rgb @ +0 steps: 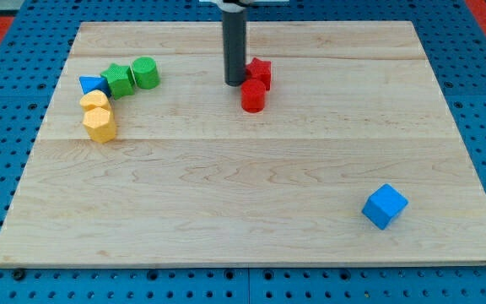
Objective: Place the arm on top of the green circle
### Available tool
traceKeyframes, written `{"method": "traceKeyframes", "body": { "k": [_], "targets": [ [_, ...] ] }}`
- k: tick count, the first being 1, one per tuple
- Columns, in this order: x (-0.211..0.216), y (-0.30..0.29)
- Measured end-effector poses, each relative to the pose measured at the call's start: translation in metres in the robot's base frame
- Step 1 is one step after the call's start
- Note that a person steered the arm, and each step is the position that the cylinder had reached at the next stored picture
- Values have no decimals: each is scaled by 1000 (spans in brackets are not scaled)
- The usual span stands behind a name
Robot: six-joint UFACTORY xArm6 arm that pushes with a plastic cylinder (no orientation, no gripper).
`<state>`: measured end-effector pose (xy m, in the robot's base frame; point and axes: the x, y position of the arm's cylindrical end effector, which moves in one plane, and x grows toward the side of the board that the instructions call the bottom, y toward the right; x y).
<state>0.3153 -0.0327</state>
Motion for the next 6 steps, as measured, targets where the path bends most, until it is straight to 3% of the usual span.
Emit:
{"method": "traceKeyframes", "body": {
  "k": [1, 2, 3, 4, 5, 6],
  "targets": [
    [-44, -10],
    [-36, 40],
    [0, 10],
    [3, 11],
    [-33, -11],
    [-83, -71]
  ]
}}
